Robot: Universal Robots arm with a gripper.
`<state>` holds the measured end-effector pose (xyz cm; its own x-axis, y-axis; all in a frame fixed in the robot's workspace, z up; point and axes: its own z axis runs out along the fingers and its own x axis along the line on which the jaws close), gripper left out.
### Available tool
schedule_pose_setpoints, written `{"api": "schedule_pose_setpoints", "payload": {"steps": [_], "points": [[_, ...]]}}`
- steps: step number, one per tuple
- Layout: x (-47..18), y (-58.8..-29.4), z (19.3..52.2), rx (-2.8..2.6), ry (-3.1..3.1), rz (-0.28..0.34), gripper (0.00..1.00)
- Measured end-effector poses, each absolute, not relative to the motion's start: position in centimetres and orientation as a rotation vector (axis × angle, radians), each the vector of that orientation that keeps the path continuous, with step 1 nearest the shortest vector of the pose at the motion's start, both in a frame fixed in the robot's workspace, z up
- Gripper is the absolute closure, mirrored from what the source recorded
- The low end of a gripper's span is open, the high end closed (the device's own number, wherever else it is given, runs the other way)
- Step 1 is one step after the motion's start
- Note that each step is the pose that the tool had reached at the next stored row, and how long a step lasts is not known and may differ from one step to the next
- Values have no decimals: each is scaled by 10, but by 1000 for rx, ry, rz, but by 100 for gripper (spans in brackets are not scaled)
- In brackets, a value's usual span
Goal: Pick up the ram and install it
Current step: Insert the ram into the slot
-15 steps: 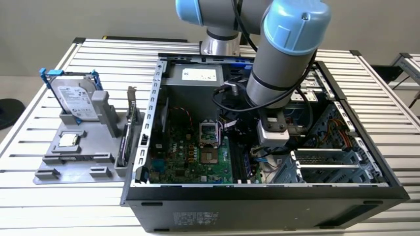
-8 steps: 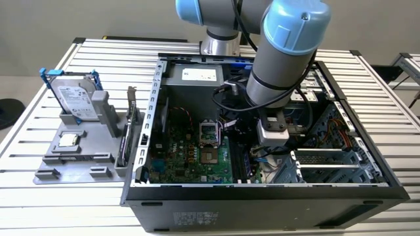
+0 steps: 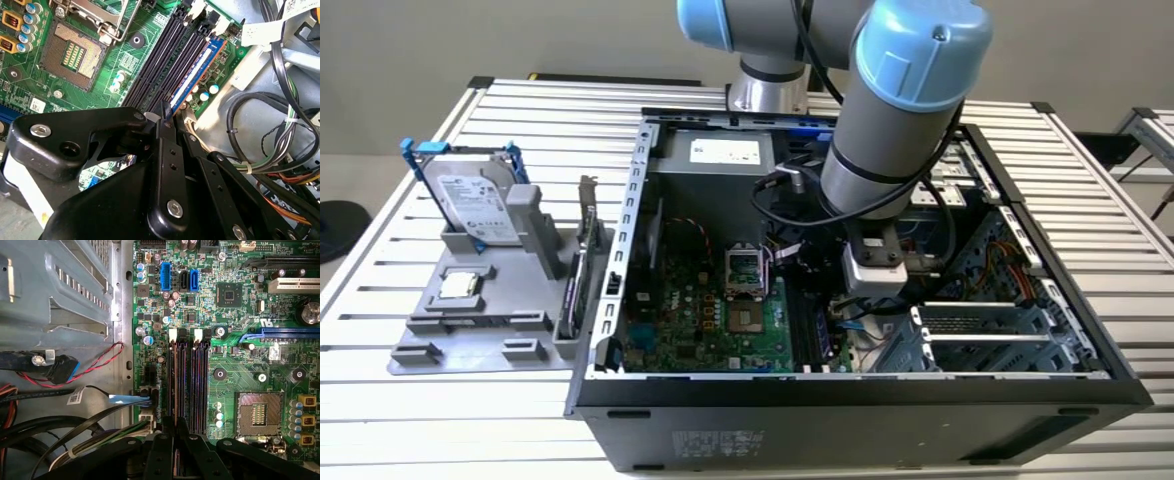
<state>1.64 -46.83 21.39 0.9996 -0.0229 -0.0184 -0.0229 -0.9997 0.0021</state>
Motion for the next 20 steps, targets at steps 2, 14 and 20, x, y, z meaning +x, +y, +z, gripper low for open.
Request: {"api": "schedule_pose_setpoints", "payload": {"steps": [2,14,20], "points": [[16,-468,214,3139,-36,-29,100],[16,-468,209,3149,-36,-29,100],[16,-468,209,3150,-36,-29,100]]}}
